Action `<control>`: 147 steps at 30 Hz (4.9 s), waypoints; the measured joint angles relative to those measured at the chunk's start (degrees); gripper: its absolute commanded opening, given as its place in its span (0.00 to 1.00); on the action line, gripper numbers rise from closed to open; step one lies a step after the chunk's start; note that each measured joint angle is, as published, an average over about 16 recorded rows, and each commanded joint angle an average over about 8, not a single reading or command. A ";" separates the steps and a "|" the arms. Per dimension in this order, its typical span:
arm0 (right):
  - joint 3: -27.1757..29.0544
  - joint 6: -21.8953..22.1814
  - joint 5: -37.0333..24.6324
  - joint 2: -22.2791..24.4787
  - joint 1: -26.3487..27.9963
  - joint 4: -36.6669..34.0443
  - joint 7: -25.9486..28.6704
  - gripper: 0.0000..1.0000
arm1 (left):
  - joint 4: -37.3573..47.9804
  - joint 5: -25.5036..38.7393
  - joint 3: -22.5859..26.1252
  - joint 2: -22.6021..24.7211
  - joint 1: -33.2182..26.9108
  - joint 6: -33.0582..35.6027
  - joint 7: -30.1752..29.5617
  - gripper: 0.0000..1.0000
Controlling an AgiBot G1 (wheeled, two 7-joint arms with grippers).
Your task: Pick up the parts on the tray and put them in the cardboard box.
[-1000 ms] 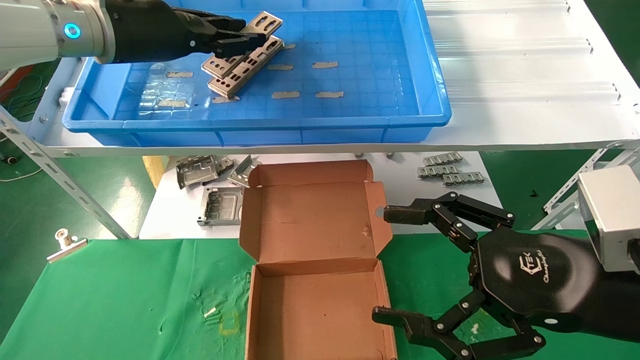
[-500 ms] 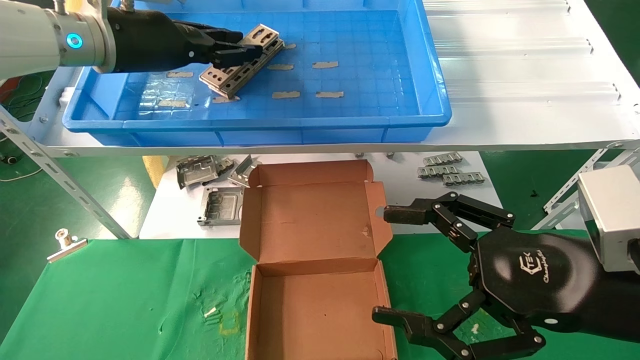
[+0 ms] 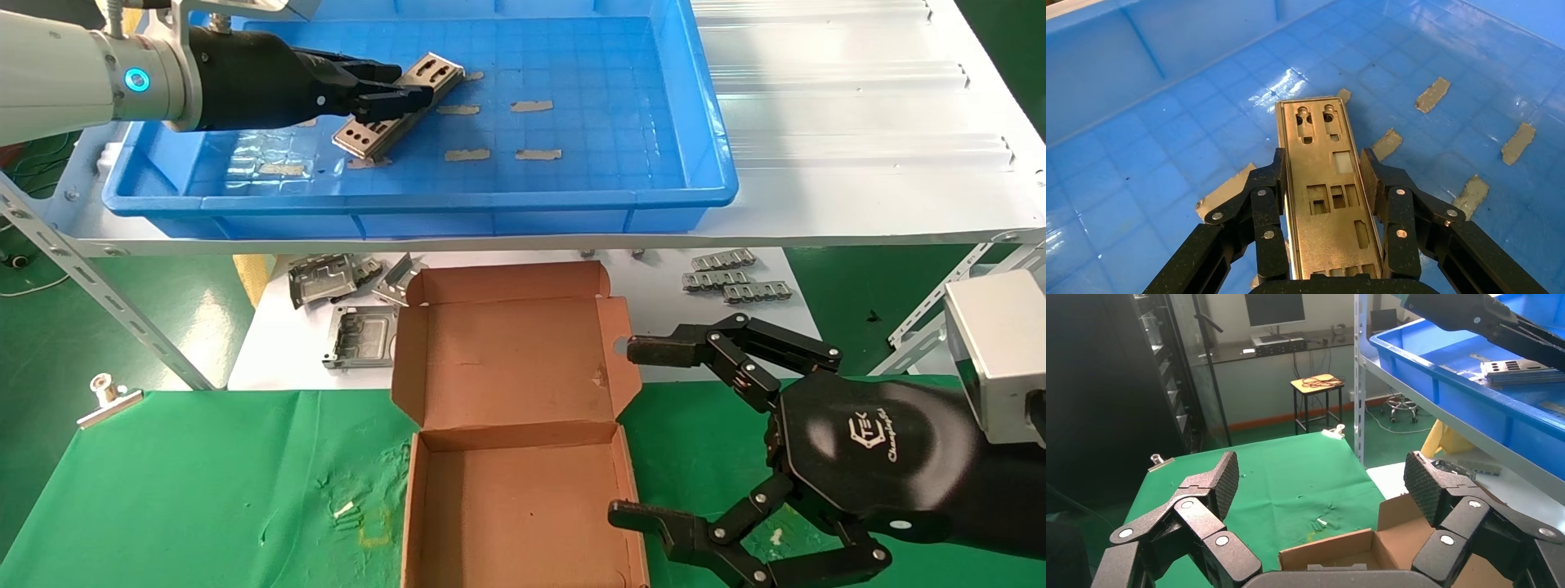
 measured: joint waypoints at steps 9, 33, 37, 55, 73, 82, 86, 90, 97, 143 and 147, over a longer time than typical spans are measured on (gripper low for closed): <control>0.00 0.00 0.00 0.00 0.00 0.00 0.00 1.00 | -0.28 -0.20 -0.14 0.08 0.29 -0.28 -0.12 0.93; 0.00 0.00 0.00 0.00 0.00 0.00 0.00 1.00 | -0.71 -0.45 -0.32 -0.19 0.29 0.01 0.17 0.00; 0.00 0.00 0.00 0.00 0.00 0.00 0.00 1.00 | -0.73 -0.49 -0.35 -0.22 0.24 0.03 0.15 0.00; 0.00 0.00 0.00 0.00 0.00 0.00 0.00 1.00 | -1.31 -1.91 -1.35 -1.29 -0.50 1.20 0.53 0.00; 0.00 0.00 0.00 0.00 0.00 0.00 0.00 1.00 | -4.10 -4.63 -3.06 -5.95 -2.50 17.07 1.95 0.00; 0.00 0.00 0.00 0.00 0.00 0.00 0.00 1.00 | -8.18 -6.32 -3.34 -9.37 -0.21 28.51 3.36 0.00; 0.00 0.00 0.00 0.00 0.00 0.00 0.00 1.00 | -13.34 -8.35 -2.54 -11.34 2.64 31.62 2.59 0.00; 0.00 0.00 0.00 0.00 0.00 0.00 0.00 1.00 | -21.57 -11.78 -0.86 -14.16 6.71 33.11 0.48 0.00; 0.00 0.00 0.00 0.00 0.00 0.00 0.00 1.00 | -38.81 -18.02 3.51 -19.53 15.23 32.28 -2.91 0.00; -0.01 0.00 0.00 0.00 0.00 0.00 0.00 1.00 | -16.40 -11.39 11.52 -0.17 33.02 16.34 39.00 1.00; -0.01 0.00 0.00 0.00 0.00 0.00 0.00 1.00 | -13.84 -11.35 11.57 0.85 32.25 16.56 39.40 1.00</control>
